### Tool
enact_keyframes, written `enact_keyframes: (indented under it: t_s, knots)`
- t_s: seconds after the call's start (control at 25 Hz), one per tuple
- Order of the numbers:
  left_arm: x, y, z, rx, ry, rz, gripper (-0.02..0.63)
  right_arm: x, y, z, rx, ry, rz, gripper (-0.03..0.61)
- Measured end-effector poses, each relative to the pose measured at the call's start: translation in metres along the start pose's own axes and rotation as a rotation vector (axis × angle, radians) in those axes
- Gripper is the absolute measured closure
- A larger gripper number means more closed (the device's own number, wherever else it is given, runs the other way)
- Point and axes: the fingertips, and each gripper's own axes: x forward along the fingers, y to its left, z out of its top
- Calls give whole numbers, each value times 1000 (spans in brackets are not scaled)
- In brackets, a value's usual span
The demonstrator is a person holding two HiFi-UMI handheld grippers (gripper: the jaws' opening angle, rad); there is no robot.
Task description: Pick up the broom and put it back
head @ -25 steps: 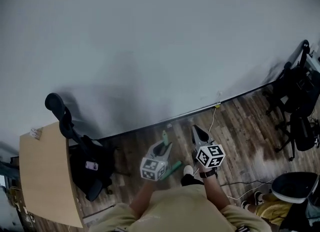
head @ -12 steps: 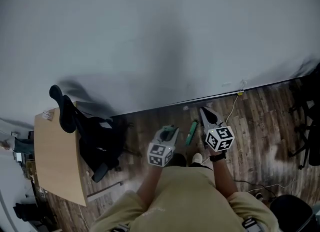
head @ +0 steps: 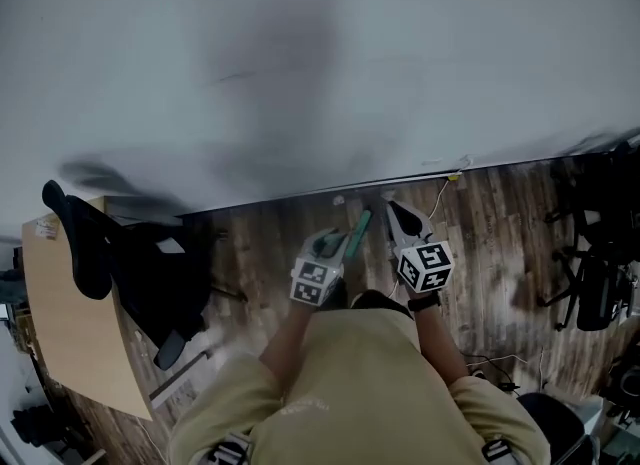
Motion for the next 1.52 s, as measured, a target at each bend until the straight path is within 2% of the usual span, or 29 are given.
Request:
enact_keyframes:
  t_s: [0.16, 0.24, 0.36, 0.52, 0.68, 0.76, 0.88, 0.96, 1.08, 1.28, 1.52]
  knots:
    - [50, 35, -35, -14, 84, -45, 523, 24, -34, -22, 65, 27, -86, 572]
    - [72, 50, -47, -31, 113, -58, 521, 35, -45, -40, 105, 62, -98, 572]
    - [96, 63, -59, -29, 149, -99, 522, 55, -48, -64, 160, 118, -70, 572]
    - [131, 74, -87, 11, 202, -165, 523, 93, -52, -84, 156, 175, -31, 572]
    - [149, 76, -127, 14, 276, -172, 522, 111, -48, -100, 141, 216, 7, 572]
    - [157, 81, -138, -14, 287, -149, 520, 114, -53, -105, 156, 228, 10, 572]
    - [173, 101, -142, -97, 277, -84, 522, 116, -64, -118, 178, 248, -5, 572]
    - [184, 116, -139, -123, 269, -56, 523, 115, -73, -127, 200, 262, -28, 572]
    - [199, 131, -131, -118, 247, -36, 523, 110, -81, -135, 224, 271, -42, 572]
    - [224, 146, -111, -44, 262, -52, 524, 105, -94, -144, 241, 280, -57, 572]
    - [251, 178, -102, -95, 223, 37, 508, 106, -108, -151, 263, 291, -79, 572]
